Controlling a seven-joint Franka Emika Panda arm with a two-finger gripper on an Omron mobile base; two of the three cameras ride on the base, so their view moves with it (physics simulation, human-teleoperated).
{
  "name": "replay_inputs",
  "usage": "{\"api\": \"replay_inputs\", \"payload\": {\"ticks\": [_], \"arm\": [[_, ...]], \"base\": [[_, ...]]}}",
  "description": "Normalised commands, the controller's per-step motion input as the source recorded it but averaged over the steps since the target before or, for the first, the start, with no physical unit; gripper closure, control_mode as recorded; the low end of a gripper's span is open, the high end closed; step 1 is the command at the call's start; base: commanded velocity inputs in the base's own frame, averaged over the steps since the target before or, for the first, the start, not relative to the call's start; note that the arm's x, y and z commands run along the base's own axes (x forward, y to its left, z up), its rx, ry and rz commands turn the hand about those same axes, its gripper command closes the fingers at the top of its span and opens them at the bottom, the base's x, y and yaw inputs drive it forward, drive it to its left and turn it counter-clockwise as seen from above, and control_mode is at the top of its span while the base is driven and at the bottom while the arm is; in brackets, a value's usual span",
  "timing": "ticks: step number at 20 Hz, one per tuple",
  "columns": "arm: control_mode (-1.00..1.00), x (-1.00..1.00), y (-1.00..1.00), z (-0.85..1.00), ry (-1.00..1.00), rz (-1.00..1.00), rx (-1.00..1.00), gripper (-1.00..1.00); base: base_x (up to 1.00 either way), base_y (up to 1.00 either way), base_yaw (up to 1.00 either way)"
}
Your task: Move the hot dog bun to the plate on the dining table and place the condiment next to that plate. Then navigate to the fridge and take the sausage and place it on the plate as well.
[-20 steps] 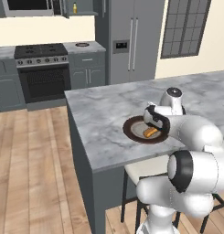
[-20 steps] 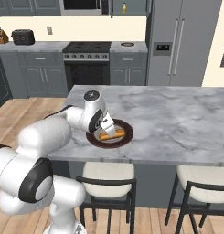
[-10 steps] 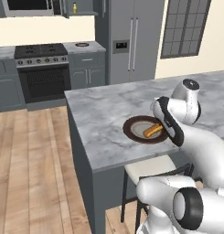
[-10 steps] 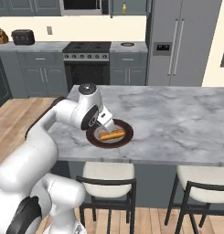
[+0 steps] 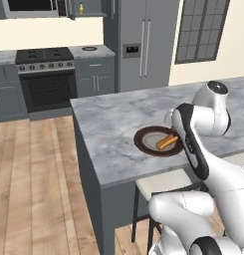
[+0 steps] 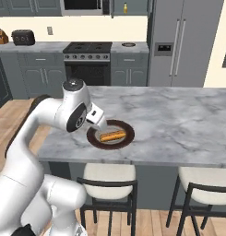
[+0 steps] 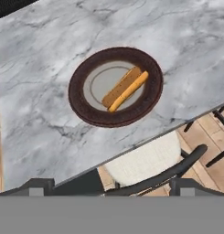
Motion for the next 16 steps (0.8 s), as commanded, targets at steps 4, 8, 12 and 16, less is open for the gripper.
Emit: {"api": "replay_inputs", "payload": {"ticks": [4,8,12,16], "arm": [[-1.00,-0.73,0.39,0.25,0.00,0.03,-0.11,-1.00],[-1.00,-0.79,0.33,0.18,-0.01,0.00,-0.10,-1.00],[-1.00,-0.75,0.30,0.06,-0.04,0.00,-0.07,-1.00],[-1.00,-0.60,0.15,0.00,0.00,0.00,0.00,-1.00]], "base": [[0.00,0.00,0.00],[0.00,0.00,0.00],[0.00,0.00,0.00],[0.00,0.00,0.00]]}}
